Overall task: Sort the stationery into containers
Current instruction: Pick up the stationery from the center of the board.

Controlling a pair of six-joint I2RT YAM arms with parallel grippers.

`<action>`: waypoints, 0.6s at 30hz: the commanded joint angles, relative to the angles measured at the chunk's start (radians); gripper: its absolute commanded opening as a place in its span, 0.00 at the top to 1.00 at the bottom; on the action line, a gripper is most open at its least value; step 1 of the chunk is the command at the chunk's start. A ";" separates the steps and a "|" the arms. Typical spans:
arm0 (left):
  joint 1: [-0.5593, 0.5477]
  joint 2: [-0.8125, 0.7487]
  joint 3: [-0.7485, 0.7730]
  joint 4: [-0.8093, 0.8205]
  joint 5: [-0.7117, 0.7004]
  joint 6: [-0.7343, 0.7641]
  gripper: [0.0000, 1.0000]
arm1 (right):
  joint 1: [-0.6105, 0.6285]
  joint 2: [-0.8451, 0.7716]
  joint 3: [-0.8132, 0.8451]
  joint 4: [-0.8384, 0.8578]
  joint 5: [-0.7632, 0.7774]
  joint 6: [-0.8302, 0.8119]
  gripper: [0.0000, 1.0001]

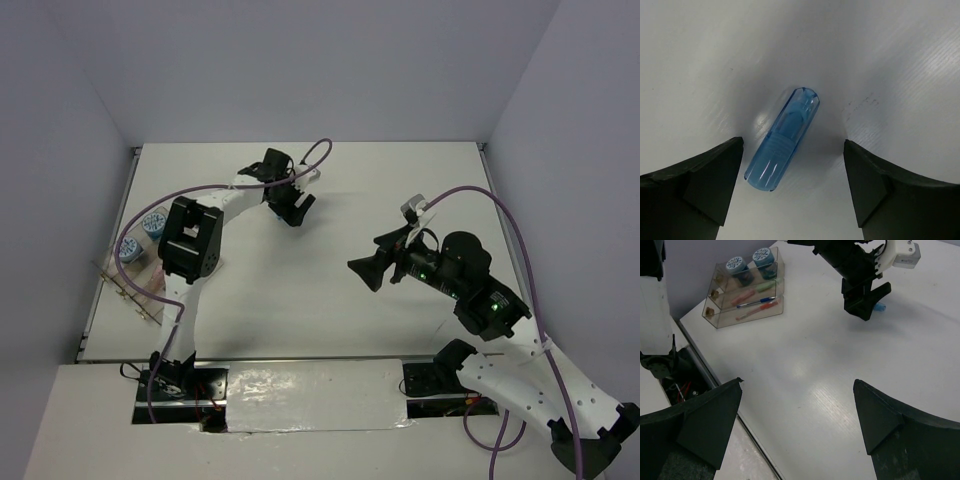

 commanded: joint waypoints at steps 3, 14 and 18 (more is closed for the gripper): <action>-0.007 -0.006 -0.008 0.017 -0.046 0.019 0.25 | -0.005 0.001 -0.003 0.058 -0.014 -0.016 0.00; -0.001 -0.097 -0.144 0.045 -0.135 -0.032 1.00 | -0.005 -0.014 -0.010 0.061 -0.011 -0.016 0.00; 0.002 -0.356 -0.255 0.115 -0.268 -0.040 1.00 | -0.005 -0.006 -0.010 0.067 -0.024 -0.016 0.00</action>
